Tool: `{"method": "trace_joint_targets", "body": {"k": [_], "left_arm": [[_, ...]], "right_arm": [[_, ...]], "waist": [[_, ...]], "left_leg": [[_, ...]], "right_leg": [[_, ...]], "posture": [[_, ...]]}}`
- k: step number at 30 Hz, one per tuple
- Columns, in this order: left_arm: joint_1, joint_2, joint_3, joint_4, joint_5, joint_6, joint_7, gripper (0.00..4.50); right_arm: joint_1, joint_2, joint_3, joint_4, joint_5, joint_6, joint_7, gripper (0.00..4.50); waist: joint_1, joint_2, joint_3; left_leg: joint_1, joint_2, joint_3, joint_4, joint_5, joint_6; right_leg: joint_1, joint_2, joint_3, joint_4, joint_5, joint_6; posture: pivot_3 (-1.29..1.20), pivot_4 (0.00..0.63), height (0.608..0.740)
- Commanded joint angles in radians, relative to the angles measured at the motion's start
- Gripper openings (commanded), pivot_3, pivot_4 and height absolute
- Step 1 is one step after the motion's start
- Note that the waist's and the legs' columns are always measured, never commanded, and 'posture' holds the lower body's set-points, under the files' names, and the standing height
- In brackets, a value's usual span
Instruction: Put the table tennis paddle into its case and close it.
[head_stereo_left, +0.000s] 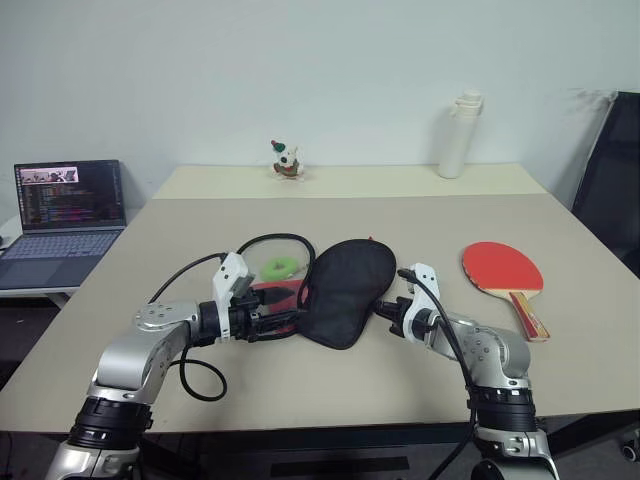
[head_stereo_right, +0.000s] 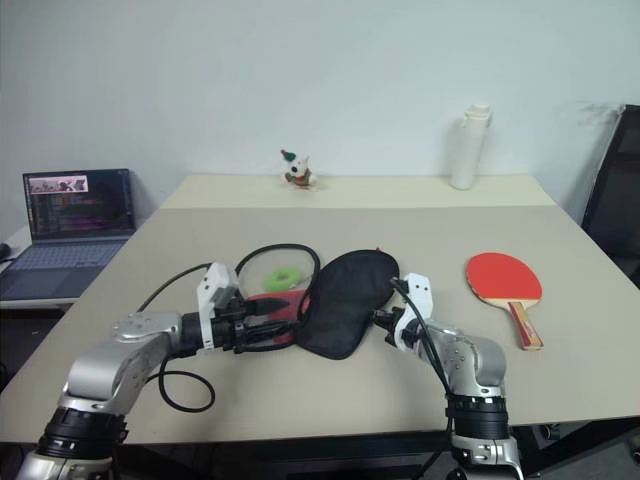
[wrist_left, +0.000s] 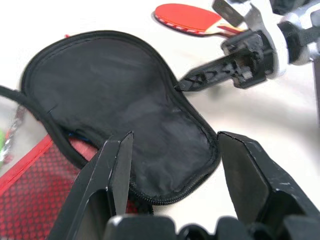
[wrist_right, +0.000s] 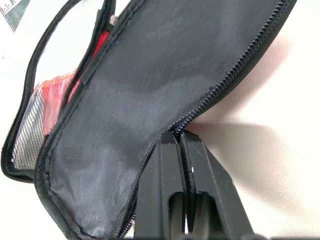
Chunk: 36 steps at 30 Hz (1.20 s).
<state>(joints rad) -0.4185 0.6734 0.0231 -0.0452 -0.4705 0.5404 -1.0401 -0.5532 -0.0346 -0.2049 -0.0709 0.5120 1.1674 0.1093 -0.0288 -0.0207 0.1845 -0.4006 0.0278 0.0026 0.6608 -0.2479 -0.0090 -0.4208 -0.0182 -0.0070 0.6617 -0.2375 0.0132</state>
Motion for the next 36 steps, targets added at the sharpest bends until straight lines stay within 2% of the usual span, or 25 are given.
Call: {"method": "trace_joint_targets", "body": {"k": [1, 14, 26, 29, 36], "left_arm": [[-0.039, -0.004, -0.007, -0.002, 0.004, -0.028, -0.016, 2.91], [-0.134, -0.05, -0.076, 0.081, 0.041, -0.077, -0.063, 2.91], [-0.159, -0.069, -0.091, 0.118, 0.059, -0.104, -0.088, 2.91], [-0.154, -0.071, -0.089, 0.111, 0.058, -0.104, -0.089, 2.91], [-0.136, -0.078, -0.086, 0.094, 0.055, -0.103, -0.08, 2.91]], "right_arm": [[0.001, -0.065, -0.036, -0.039, 0.013, 0.01, 0.021, 0.04], [0.017, -0.303, -0.075, -0.025, 0.021, 0.046, 0.118, 0.04], [0.058, -0.312, -0.033, -0.068, 0.013, 0.018, 0.128, 0.04], [0.071, -0.354, -0.031, -0.072, -0.007, -0.008, 0.139, 0.63], [0.105, -0.537, 0.005, -0.112, -0.061, -0.138, 0.256, 3.02]], "waist": [[0.001, 0.0, 0.0], [0.001, 0.0, 0.0], [0.0, 0.0, 0.0], [0.0, 0.0, 0.0], [0.001, 0.0, 0.001]], "left_leg": [[0.0, 0.0, 0.0, 0.0, 0.0, 0.0], [-0.001, -0.001, 0.002, 0.0, 0.0, 0.0], [-0.001, 0.0, 0.003, 0.0, 0.0, 0.0], [-0.001, 0.0, 0.003, 0.0, 0.0, 0.0], [-0.001, -0.001, 0.003, 0.0, 0.0, 0.0]], "right_leg": [[0.0, 0.0, 0.0, 0.0, 0.0, 0.0], [0.0, 0.0, 0.0, -0.001, 0.0, 0.0], [0.0, 0.001, 0.0, -0.002, 0.0, 0.0], [0.0, 0.0, 0.0, -0.002, 0.0, 0.0], [0.0, 0.001, 0.0, -0.003, 0.0, 0.001]], "posture": [[0.0, 0.15, 0.74], [0.0, 0.15, 0.74], [0.0, 0.15, 0.74], [0.0, 0.15, 0.74], [0.0, 0.15, 0.74]]}}
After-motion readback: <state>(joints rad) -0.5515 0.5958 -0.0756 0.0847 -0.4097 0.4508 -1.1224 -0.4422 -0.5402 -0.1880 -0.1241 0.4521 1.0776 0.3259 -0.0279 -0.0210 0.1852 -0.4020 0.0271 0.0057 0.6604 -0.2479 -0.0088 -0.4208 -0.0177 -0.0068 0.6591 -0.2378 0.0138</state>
